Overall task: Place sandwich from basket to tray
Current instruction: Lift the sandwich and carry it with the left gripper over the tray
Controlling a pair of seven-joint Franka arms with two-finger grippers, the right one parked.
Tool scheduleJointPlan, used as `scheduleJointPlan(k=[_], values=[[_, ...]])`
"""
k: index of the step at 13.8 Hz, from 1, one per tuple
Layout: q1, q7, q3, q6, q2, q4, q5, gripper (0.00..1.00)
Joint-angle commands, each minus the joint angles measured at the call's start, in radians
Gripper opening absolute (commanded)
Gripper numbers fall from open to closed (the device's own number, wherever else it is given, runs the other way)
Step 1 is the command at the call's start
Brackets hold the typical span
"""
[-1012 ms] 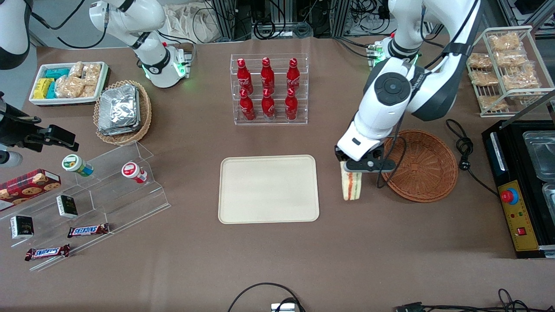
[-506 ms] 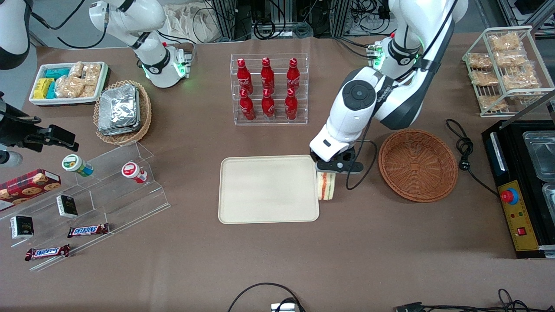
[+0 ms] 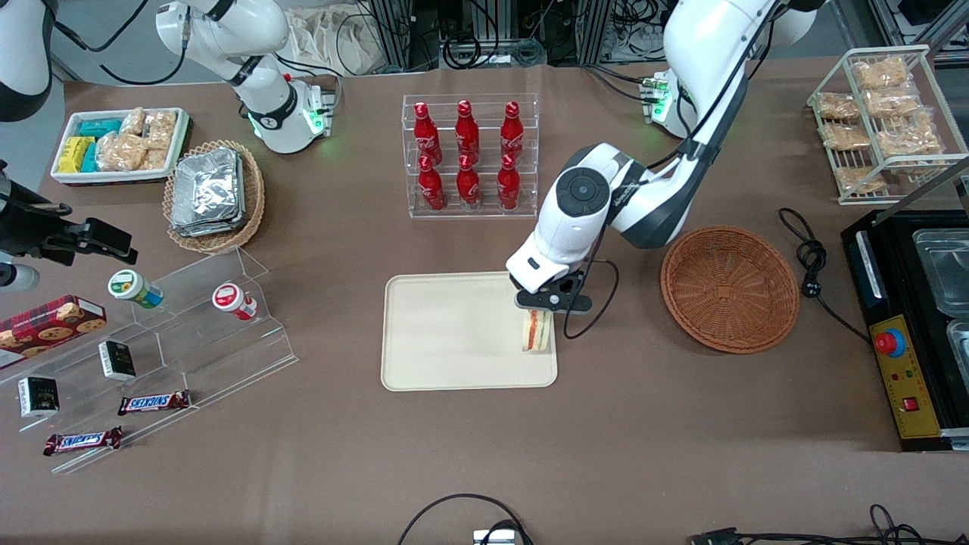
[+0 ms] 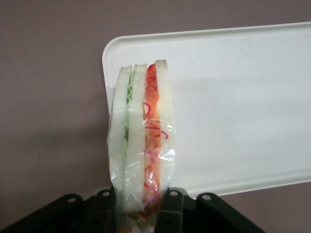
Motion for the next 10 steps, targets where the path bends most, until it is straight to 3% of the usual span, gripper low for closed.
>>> scheduleJointPlan(k=[1, 4, 10], values=[[-0.013, -0.060, 0.008, 0.013, 0.060, 0.052, 0.042, 0.28], [-0.033, -0.162, -0.017, 0.068, 0.116, 0.072, 0.114, 0.28], [-0.071, -0.185, -0.012, 0.070, 0.163, 0.103, 0.124, 0.28]])
